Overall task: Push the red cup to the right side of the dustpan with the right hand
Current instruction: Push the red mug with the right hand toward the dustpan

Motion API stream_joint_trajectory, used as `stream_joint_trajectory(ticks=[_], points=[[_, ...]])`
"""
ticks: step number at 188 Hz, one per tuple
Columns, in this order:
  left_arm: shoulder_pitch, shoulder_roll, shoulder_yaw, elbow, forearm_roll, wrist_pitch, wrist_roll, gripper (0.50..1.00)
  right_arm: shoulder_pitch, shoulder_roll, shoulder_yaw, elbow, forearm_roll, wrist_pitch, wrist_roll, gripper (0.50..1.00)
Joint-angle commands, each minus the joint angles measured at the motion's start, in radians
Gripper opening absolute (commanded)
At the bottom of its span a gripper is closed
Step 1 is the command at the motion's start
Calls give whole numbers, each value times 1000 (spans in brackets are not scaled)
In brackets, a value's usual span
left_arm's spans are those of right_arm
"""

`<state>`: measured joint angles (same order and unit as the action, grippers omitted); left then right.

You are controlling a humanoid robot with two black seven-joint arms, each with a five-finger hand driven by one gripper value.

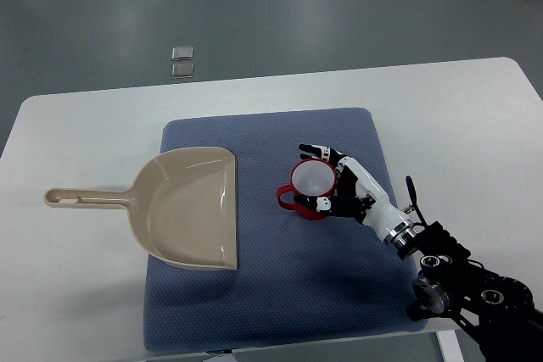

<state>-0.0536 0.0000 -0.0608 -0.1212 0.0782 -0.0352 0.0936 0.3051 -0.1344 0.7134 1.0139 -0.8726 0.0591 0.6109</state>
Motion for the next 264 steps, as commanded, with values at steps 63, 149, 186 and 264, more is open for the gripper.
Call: stream_joint_trajectory(ticks=[63, 149, 186, 264], points=[[0, 0, -1, 0, 0, 0, 0, 1000, 3, 50, -29, 0, -32, -13, 0, 926], [0, 0, -1, 0, 0, 0, 0, 1000, 14, 85, -29, -1, -32, -13, 0, 926], [1, 0, -1, 0, 0, 0, 0, 1000, 12, 87, -31, -9, -40, -13, 0, 926], [0, 0, -1, 0, 0, 0, 0, 1000, 14, 79, -29, -34, -39, -12, 0, 926]])
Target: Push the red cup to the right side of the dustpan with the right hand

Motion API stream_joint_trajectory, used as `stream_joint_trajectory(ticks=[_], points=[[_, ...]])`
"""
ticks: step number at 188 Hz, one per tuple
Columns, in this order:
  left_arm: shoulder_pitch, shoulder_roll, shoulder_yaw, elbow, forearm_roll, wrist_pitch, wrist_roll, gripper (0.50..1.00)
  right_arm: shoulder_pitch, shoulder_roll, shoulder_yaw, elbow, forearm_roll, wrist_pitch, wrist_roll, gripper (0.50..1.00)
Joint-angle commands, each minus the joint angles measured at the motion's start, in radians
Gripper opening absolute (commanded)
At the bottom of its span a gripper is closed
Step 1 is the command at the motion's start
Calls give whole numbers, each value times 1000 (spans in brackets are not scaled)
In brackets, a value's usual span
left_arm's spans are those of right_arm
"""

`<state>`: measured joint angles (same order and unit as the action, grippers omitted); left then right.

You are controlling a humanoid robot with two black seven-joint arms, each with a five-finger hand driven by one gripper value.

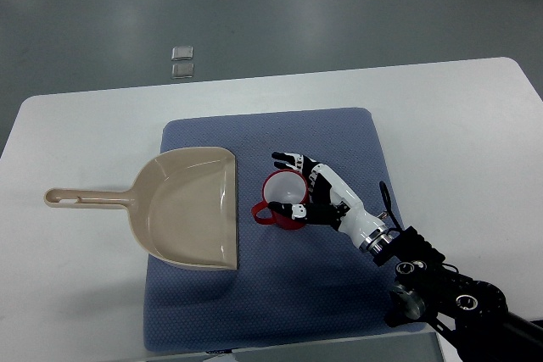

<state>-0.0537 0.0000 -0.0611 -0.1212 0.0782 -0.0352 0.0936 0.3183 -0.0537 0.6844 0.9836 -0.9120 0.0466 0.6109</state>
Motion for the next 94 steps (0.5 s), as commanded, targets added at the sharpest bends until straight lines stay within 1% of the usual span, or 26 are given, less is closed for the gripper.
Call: stream_joint_trajectory(ticks=[1, 41, 94], points=[[0, 0, 0, 0, 0, 0, 0, 1000, 1, -2, 0, -3, 1, 1, 0, 926], [0, 0, 0, 0, 0, 0, 0, 1000, 1, -5, 1, -49, -1, 1, 0, 926], [0, 0, 0, 0, 0, 0, 0, 1000, 25, -5, 23, -52, 15, -2, 0, 926]])
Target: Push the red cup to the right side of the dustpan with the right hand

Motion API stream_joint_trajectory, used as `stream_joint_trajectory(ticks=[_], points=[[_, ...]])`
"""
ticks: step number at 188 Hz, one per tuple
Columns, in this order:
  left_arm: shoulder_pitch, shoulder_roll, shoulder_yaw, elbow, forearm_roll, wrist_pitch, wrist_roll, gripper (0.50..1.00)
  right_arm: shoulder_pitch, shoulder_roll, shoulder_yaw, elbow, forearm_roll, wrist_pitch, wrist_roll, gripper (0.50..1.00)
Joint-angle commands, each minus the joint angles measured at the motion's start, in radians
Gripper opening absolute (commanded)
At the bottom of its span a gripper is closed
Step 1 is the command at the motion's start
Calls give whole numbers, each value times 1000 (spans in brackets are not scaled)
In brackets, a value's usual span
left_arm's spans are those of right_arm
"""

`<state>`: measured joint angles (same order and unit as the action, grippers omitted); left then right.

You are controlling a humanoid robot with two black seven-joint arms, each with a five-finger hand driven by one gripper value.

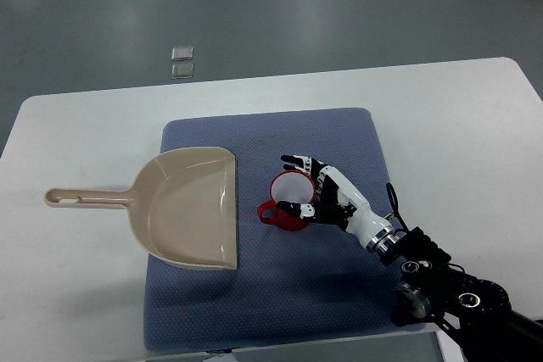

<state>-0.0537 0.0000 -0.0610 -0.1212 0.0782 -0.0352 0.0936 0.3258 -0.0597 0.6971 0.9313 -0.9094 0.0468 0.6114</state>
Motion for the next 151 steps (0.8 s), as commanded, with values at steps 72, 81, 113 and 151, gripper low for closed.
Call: stream_joint_trajectory(ticks=[72, 81, 113, 151], points=[[0, 0, 0, 0, 0, 0, 0, 1000, 44, 1, 12, 3, 18, 1, 0, 926], [0, 0, 0, 0, 0, 0, 0, 1000, 44, 1, 12, 4, 18, 1, 0, 926], [0, 0, 0, 0, 0, 0, 0, 1000, 42, -5, 13, 11, 20, 4, 0, 926], [0, 0, 0, 0, 0, 0, 0, 1000, 41, -15, 12, 38, 20, 8, 0, 926]])
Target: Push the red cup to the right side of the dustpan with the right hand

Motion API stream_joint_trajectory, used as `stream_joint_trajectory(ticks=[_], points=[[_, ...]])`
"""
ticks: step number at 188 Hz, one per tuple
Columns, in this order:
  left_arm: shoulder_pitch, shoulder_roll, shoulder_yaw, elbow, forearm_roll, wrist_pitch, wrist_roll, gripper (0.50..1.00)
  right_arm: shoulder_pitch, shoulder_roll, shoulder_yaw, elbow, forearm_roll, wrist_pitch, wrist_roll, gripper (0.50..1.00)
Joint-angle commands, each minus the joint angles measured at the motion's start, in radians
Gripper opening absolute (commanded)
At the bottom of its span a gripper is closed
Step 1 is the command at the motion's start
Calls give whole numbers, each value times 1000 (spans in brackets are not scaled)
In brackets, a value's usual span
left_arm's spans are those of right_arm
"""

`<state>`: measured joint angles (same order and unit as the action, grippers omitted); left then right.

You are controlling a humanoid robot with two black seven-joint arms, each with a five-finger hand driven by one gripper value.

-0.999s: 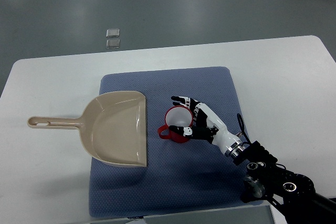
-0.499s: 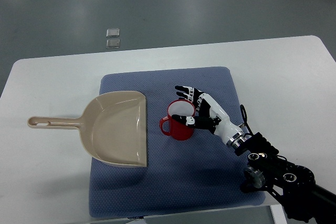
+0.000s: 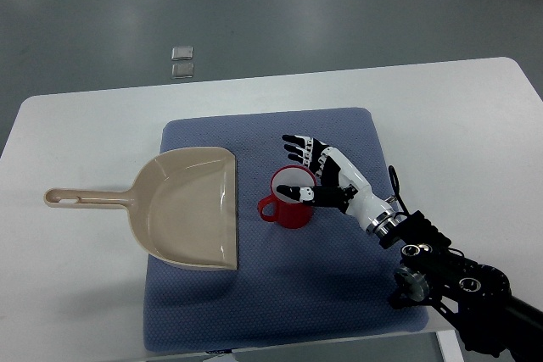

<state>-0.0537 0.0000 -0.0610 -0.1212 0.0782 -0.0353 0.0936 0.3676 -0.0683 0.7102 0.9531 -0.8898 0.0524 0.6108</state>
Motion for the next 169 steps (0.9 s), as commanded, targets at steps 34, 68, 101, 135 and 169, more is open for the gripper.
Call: stream_joint_trajectory(ticks=[34, 68, 101, 135, 169], points=[[0, 0, 0, 0, 0, 0, 0, 1000, 1, -8, -2, 19, 0, 4, 0, 926], [0, 0, 0, 0, 0, 0, 0, 1000, 1, -8, -2, 27, 0, 6, 0, 926], [0, 0, 0, 0, 0, 0, 0, 1000, -9, -8, -3, 49, -1, 24, 0, 926], [0, 0, 0, 0, 0, 0, 0, 1000, -18, -8, -15, 61, -8, 34, 0, 926], [0, 0, 1, 0, 0, 0, 0, 1000, -27, -7, -18, 61, -12, 32, 0, 926]])
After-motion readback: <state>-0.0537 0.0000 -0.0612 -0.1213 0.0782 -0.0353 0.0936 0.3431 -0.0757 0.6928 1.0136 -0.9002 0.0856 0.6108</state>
